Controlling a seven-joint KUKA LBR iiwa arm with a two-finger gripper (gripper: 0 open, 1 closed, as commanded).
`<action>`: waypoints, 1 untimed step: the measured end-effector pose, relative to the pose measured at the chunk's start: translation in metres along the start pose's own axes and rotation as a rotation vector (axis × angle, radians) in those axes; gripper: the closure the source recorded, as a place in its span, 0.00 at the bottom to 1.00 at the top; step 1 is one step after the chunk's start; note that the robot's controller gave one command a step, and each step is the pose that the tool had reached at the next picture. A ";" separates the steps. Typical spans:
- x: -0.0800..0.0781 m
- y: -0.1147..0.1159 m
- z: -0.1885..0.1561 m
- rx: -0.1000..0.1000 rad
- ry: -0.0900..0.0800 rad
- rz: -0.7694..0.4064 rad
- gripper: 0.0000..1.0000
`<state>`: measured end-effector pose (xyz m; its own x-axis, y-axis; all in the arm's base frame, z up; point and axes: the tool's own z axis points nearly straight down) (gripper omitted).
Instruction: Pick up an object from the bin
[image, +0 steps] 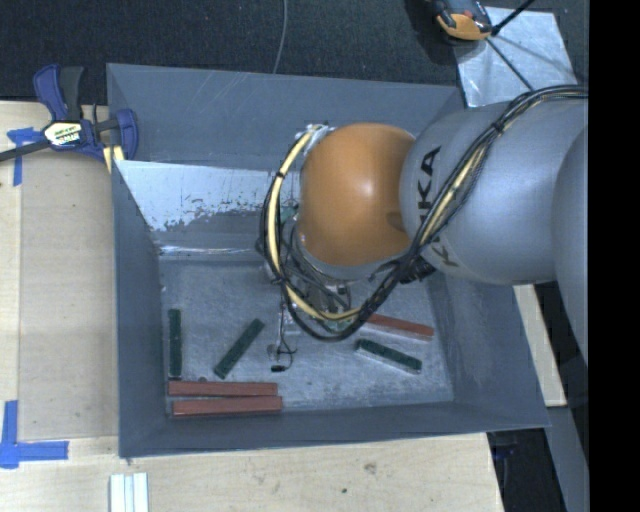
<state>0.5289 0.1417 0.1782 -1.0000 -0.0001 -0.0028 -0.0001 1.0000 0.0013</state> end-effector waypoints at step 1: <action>-0.009 0.006 0.031 0.000 -0.006 -0.075 0.00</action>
Offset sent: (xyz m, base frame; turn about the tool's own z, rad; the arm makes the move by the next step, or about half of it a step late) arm 0.0168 -0.0129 -0.1082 -0.3925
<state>0.5377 0.1475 0.1473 -0.9971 -0.0753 -0.0084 -0.0753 0.9972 0.0008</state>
